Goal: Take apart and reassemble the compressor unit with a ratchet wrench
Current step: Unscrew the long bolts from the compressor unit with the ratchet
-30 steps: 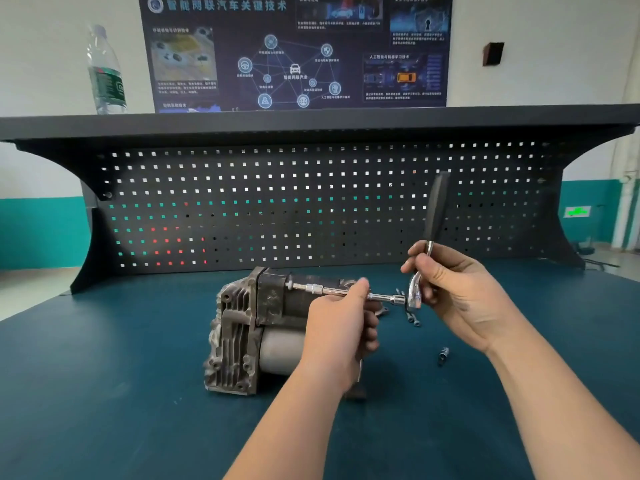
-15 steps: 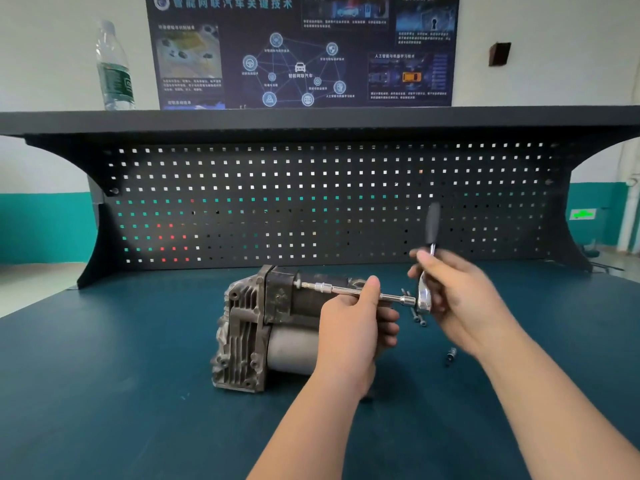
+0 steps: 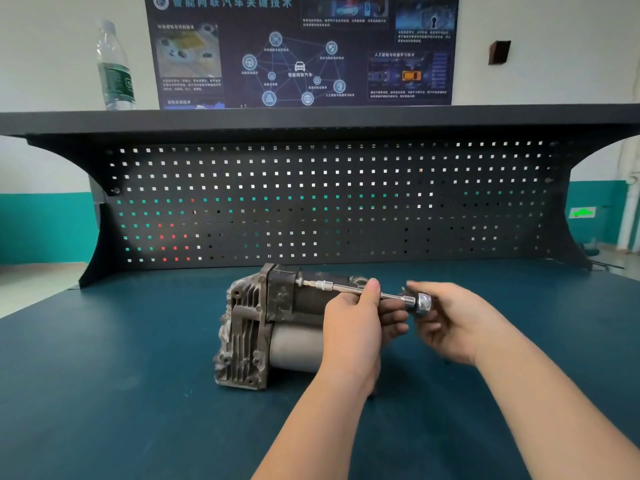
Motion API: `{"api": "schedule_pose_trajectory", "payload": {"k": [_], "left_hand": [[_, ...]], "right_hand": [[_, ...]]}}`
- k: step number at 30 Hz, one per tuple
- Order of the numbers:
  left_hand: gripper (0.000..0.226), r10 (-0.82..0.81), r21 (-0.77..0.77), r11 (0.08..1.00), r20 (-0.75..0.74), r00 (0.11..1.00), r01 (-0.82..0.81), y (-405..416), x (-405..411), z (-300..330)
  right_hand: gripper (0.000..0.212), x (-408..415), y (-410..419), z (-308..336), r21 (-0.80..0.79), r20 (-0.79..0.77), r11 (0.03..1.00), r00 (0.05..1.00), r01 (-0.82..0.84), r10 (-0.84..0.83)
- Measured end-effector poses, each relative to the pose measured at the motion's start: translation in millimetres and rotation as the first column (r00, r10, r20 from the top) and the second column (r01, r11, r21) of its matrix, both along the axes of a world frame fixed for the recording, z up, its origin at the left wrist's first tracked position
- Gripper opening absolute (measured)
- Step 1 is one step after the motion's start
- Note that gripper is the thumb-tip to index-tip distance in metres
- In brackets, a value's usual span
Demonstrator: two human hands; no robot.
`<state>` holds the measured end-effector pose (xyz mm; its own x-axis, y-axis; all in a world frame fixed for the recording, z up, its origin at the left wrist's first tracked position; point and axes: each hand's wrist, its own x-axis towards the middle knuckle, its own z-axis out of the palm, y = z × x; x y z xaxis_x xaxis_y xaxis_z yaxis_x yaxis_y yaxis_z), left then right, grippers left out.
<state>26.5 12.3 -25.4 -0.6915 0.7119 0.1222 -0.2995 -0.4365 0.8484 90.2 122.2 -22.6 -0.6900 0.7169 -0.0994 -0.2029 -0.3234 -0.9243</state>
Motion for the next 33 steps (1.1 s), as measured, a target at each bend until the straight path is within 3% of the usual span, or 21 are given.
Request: {"api": "schedule_pose_trajectory", "payload": {"k": [2,4,7,11,14,16,17,19,22,24,26,28,30,32,33], "left_hand": [[0.019,-0.038,0.036,0.999,0.059,0.998,0.036,-1.1,-0.3,0.7],[0.019,-0.088,0.089,0.993,0.130,0.988,0.076,-2.6,-0.9,1.9],[0.019,-0.115,0.138,0.986,0.188,0.975,0.090,-3.4,-1.1,3.0],[0.020,-0.093,0.118,0.990,0.190,0.977,0.071,-1.5,0.2,3.1],[0.019,-0.092,0.117,0.991,0.201,0.975,0.070,-0.6,0.3,3.5],[0.018,-0.090,0.120,0.991,0.208,0.974,0.066,-0.1,-0.2,2.6],[0.019,-0.093,0.122,0.990,0.212,0.973,0.068,-0.3,-0.2,2.2],[0.018,-0.103,0.129,0.989,0.224,0.969,0.075,-1.4,-0.3,2.0],[0.016,-0.115,0.147,0.986,0.244,0.963,0.080,-2.9,-1.5,3.3],[0.015,-0.116,0.154,0.985,0.251,0.961,0.078,-2.8,-2.2,4.0],[0.016,-0.106,0.146,0.987,0.247,0.963,0.071,-1.9,-2.0,3.6],[0.017,-0.102,0.137,0.988,0.243,0.965,0.070,-1.6,-1.4,3.2],[0.017,-0.107,0.134,0.988,0.244,0.964,0.075,-1.8,-1.8,3.6],[0.018,-0.104,0.135,0.988,0.248,0.963,0.072,-1.6,-2.7,4.0],[0.018,-0.102,0.135,0.988,0.250,0.963,0.069,-1.4,-2.7,3.9]], "right_hand": [[0.014,0.0,2.7,4.6,0.253,-0.103,0.963,0.992,0.092,-0.067],[0.010,4.3,4.2,10.5,0.484,-0.252,0.861,0.967,0.158,-0.036],[0.022,12.4,6.8,14.0,0.605,-0.304,0.788,0.948,0.112,0.099],[0.017,6.3,4.8,10.0,0.430,-0.173,0.893,0.983,0.133,-0.063],[0.013,-3.4,-1.1,-0.4,0.041,-0.037,0.998,0.998,0.055,-0.054],[0.010,-6.3,-3.4,-2.9,-0.126,-0.064,0.992,0.998,0.000,-0.008],[0.012,-6.4,-2.8,-2.6,-0.095,-0.089,0.995,0.996,0.004,-0.012],[0.015,-4.5,0.1,1.9,0.134,-0.177,0.987,0.982,0.085,-0.061],[0.015,5.7,0.1,14.1,0.515,-0.350,0.839,0.937,0.174,0.020],[0.022,11.4,1.3,17.7,0.600,-0.344,0.786,0.935,0.150,0.084],[0.022,10.6,3.4,15.8,0.545,-0.279,0.825,0.960,0.150,0.009],[0.019,4.9,3.2,9.7,0.392,-0.137,0.907,0.985,0.155,-0.110],[0.012,-1.5,0.5,0.7,0.133,0.011,0.988,0.997,0.073,-0.075],[0.005,-4.6,-3.2,-2.7,-0.075,0.007,0.997,1.000,-0.002,0.002],[0.006,-5.4,-2.4,-3.1,-0.091,-0.034,0.996,0.999,-0.013,0.009]]}}
